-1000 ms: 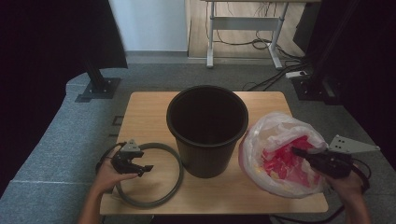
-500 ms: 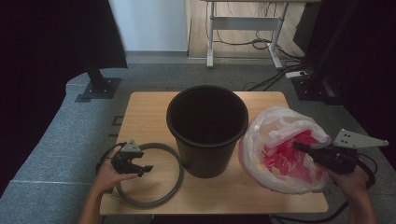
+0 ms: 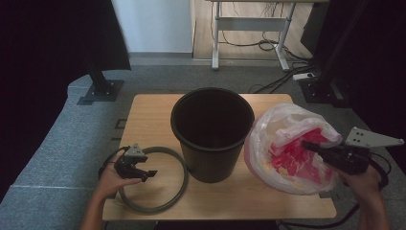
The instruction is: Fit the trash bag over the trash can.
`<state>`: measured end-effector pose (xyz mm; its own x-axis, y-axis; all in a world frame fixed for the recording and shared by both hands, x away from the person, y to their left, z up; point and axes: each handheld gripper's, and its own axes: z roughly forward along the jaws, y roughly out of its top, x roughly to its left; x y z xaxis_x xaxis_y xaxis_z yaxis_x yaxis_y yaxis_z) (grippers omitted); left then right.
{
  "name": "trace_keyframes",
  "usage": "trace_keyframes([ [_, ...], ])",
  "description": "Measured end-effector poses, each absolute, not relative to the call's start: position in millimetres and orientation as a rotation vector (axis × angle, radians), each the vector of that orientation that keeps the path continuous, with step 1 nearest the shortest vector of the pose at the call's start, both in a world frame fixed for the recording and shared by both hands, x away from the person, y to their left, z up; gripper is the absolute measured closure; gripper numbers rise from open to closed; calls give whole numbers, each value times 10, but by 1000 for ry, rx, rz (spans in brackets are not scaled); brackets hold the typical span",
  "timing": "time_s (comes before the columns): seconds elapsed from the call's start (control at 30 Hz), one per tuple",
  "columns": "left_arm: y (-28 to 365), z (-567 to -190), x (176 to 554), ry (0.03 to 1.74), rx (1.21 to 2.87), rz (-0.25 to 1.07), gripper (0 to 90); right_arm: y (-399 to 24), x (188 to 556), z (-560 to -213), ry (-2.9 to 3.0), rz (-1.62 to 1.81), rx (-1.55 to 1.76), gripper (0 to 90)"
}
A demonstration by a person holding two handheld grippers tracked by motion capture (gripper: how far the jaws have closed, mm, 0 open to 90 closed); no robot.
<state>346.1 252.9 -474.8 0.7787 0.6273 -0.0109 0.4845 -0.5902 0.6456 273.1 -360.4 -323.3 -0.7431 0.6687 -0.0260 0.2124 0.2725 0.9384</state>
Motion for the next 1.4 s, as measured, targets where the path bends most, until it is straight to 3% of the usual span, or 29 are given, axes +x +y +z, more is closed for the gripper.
trace_keyframes([
  [1.4,2533,-4765,3465,827,2327,282,266,-3375,2908,-2872,2106,1520,725,867],
])
